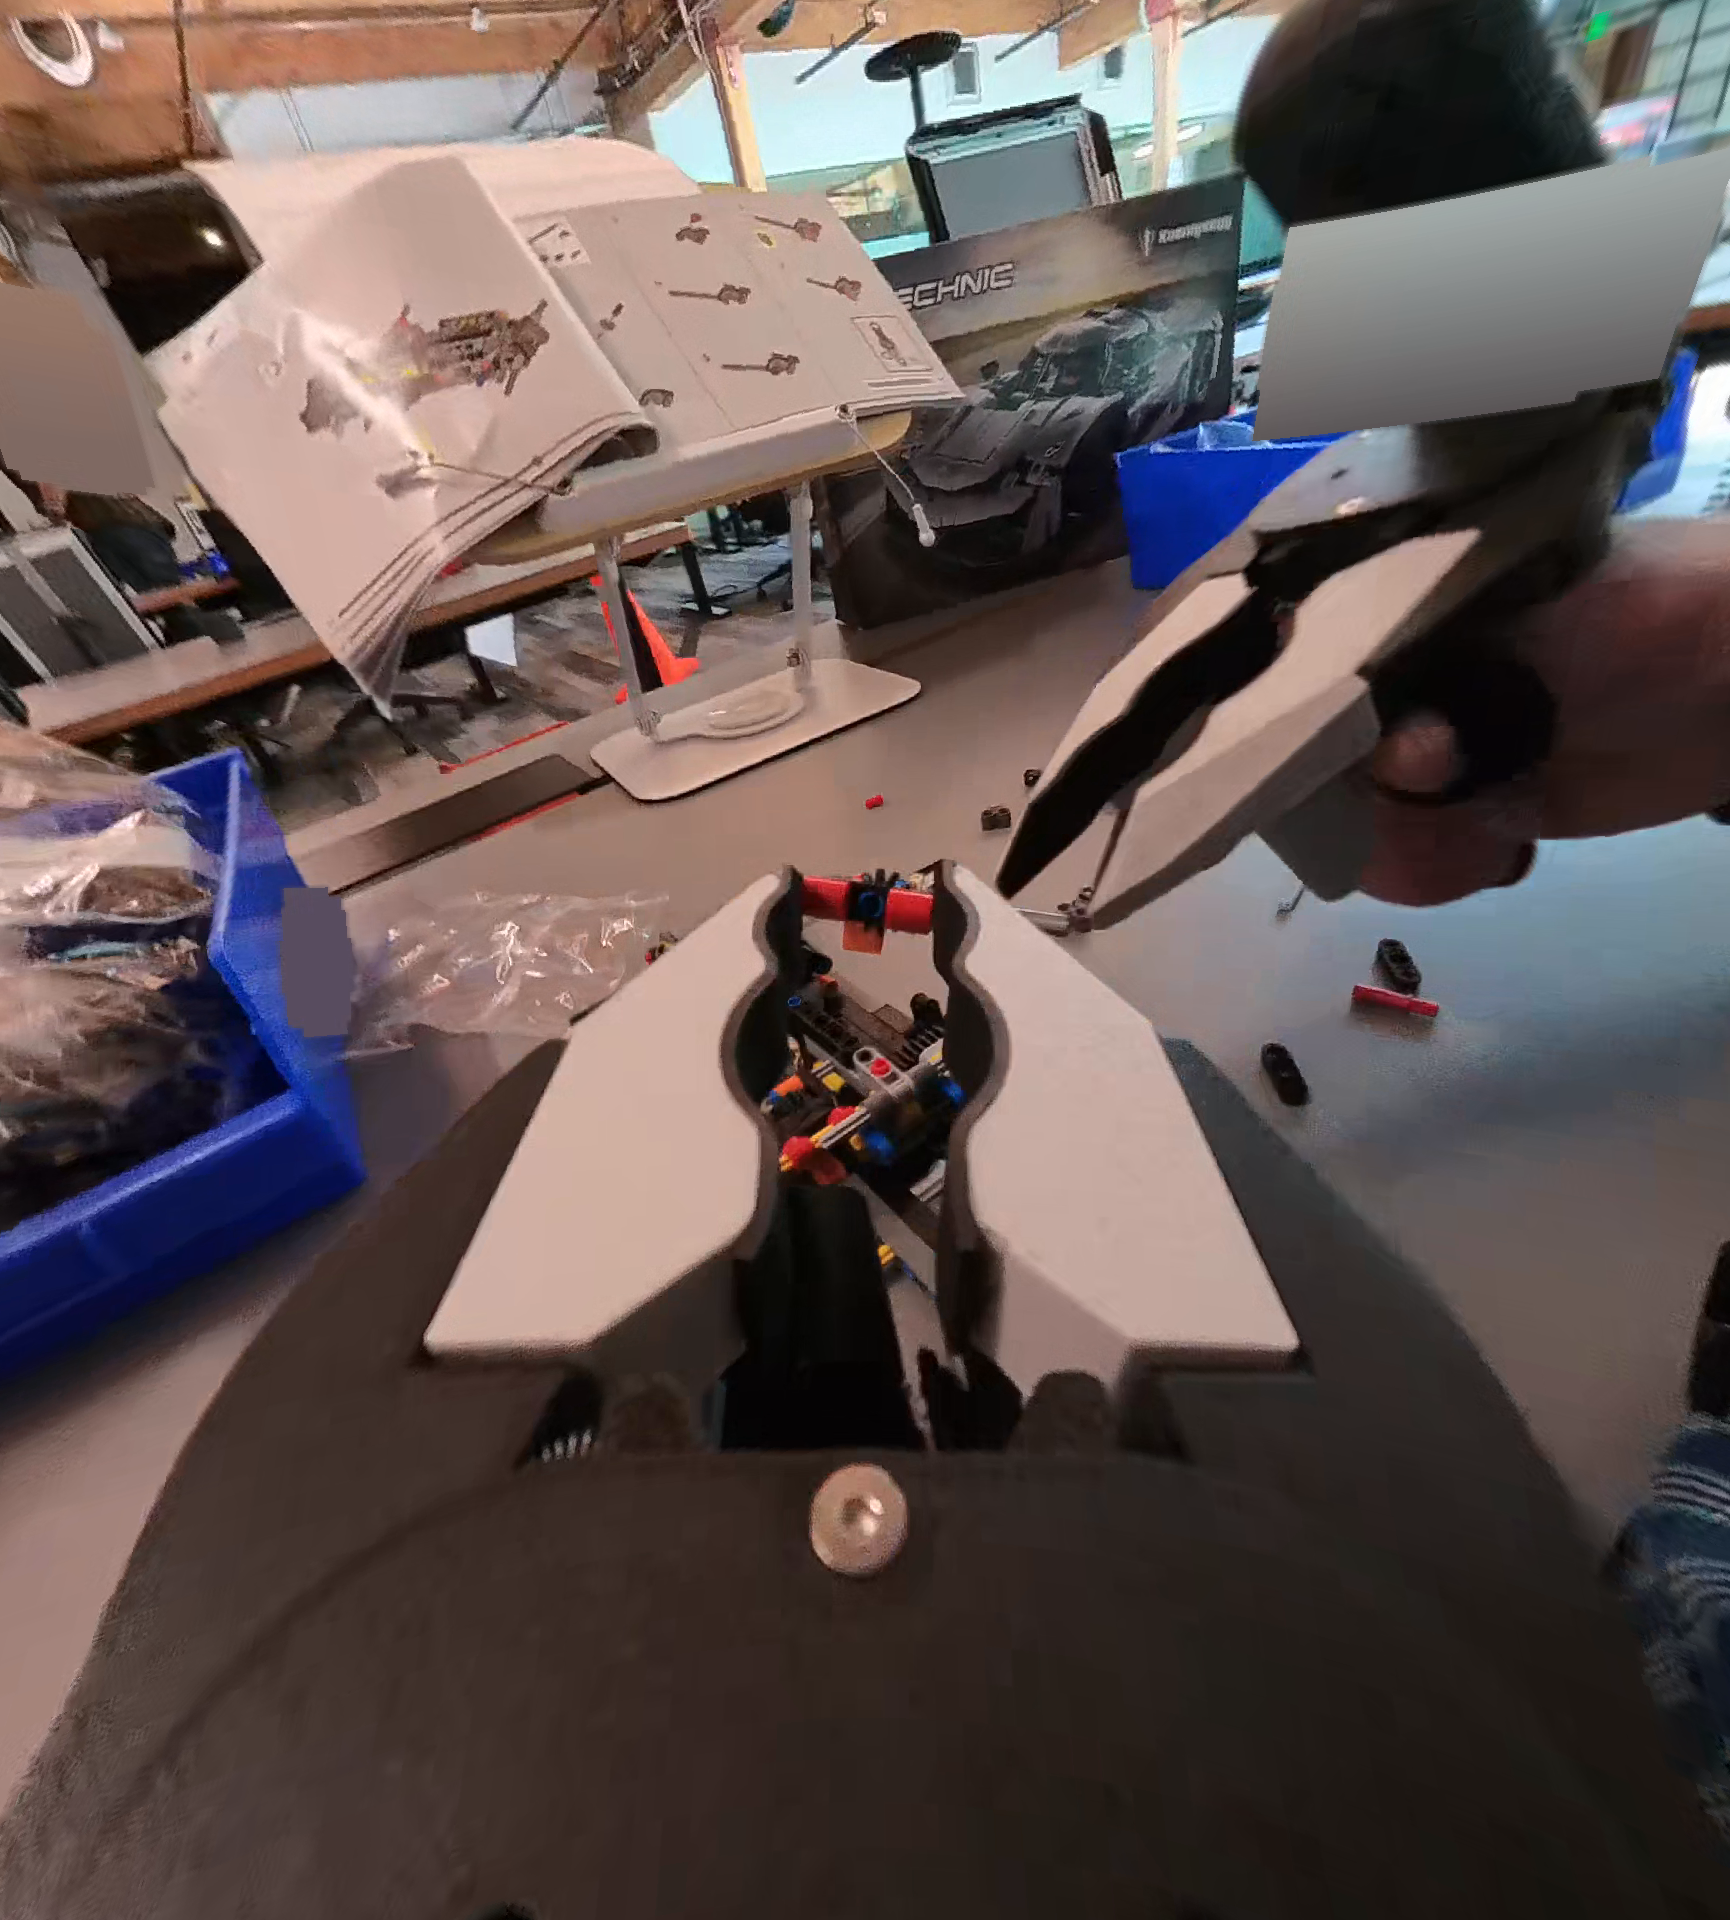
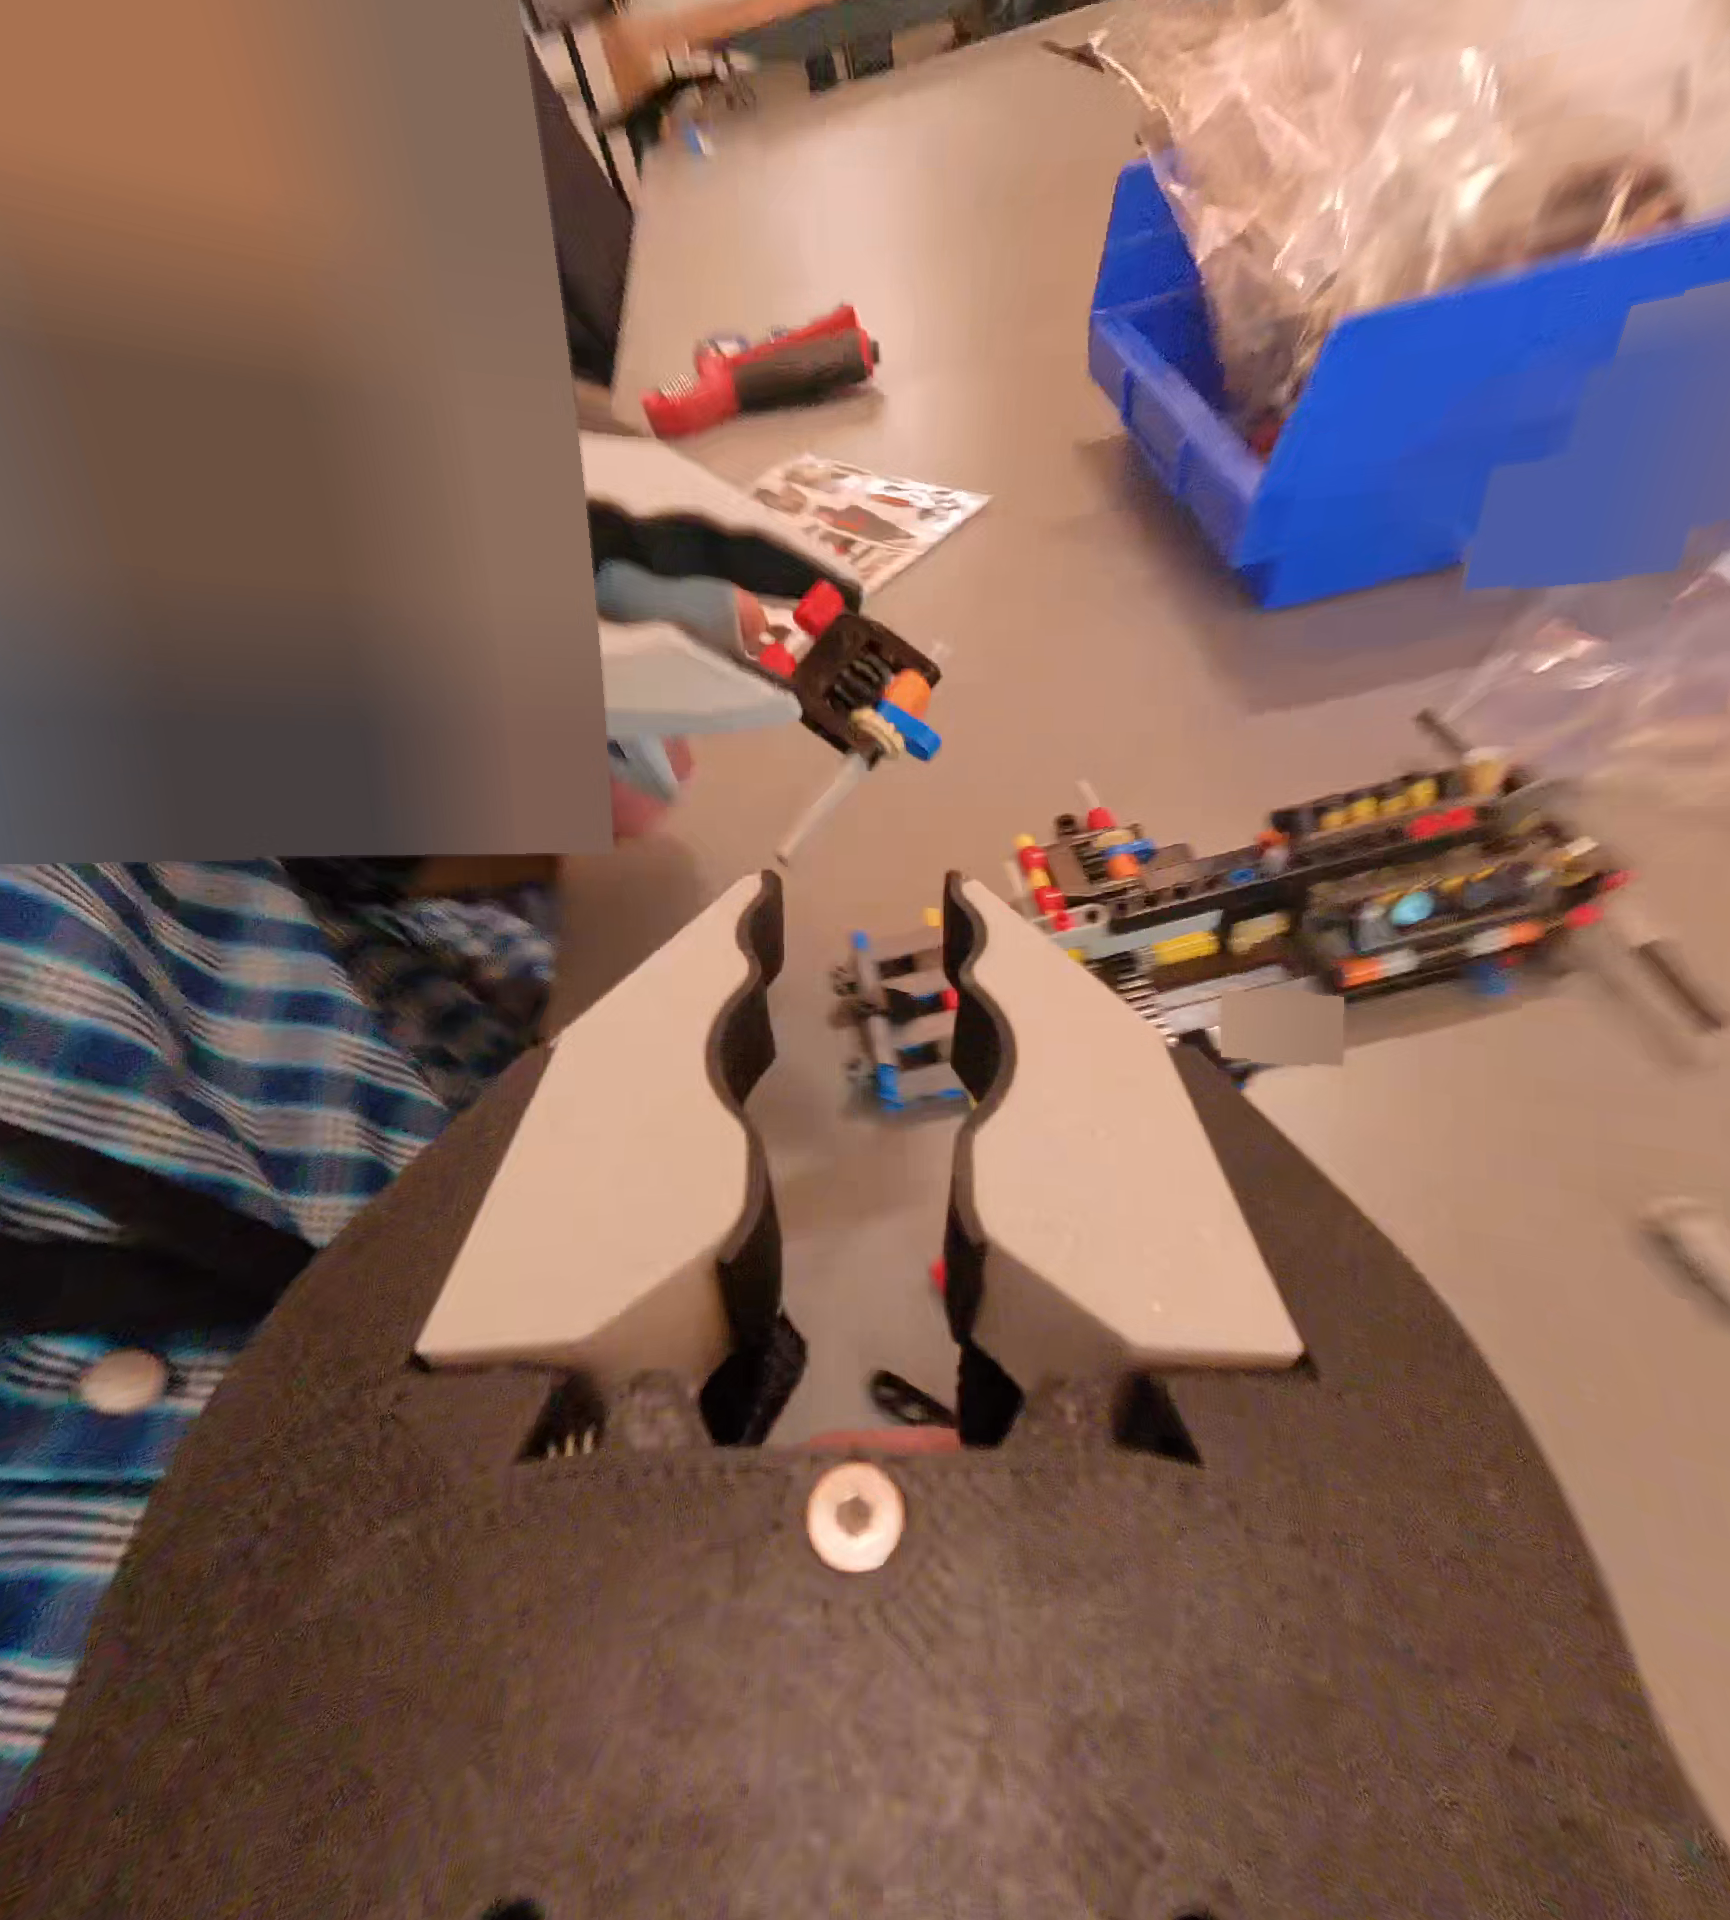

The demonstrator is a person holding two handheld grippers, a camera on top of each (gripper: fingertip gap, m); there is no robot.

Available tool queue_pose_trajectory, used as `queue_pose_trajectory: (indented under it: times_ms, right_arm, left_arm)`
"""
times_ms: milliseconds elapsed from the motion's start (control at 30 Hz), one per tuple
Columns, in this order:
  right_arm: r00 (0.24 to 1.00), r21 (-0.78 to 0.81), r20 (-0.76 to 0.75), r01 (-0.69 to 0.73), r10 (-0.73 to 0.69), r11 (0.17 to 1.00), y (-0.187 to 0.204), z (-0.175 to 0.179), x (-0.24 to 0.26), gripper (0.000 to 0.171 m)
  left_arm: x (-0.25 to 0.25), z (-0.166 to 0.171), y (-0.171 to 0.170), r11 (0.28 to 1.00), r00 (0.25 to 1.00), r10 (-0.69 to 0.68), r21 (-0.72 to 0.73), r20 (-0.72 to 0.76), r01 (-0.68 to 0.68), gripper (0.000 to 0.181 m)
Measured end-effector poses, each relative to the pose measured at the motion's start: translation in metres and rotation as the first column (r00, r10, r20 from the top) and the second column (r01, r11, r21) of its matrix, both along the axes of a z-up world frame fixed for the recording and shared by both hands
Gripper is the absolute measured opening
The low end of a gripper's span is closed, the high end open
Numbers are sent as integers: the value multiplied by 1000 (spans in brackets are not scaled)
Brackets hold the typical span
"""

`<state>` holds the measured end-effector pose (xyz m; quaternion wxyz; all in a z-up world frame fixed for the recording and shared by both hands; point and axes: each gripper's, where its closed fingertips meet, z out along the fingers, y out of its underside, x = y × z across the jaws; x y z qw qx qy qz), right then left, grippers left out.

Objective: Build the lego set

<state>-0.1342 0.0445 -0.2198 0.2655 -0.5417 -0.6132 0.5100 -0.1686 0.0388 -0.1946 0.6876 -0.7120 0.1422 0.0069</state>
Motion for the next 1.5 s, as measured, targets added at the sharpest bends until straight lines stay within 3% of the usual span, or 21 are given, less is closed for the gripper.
queue_pose_trajectory:
  times_ms: [100,233,300,433,800,1067,1167,1500]
  right_arm:
    - [999,-150,21,36,-33,988,-5,-2,-3,25]
    - [998,-156,17,68,-66,985,-12,-6,-6,19]
    - [998,-158,11,64,-63,985,-17,-7,-7,6]
    - [995,-127,5,96,-97,987,-13,-9,-5,3]
    - [989,88,97,104,-112,991,28,-25,5,1]
    - [960,442,239,26,-146,897,73,-51,11,1]
    - [948,474,300,-49,-108,879,77,-61,12,0]
    - [923,424,385,-185,8,887,75,-72,8,1]
  left_arm:
    - [7,-1,0,1000,999,7,13,-52,-6,23]
    - [12,-2,-2,1000,996,7,23,-84,-5,24]
    - [13,-4,-2,1000,996,12,21,-84,-11,23]
    - [15,-10,-4,1000,997,9,13,-72,-8,24]
    - [6,-25,-1,996,1000,-15,-88,-13,13,37]
    - [-27,-70,9,926,997,71,-374,31,-54,44]
    - [-22,-87,10,863,997,37,-504,67,2,50]
    - [-24,-104,18,821,999,11,-571,38,13,50]
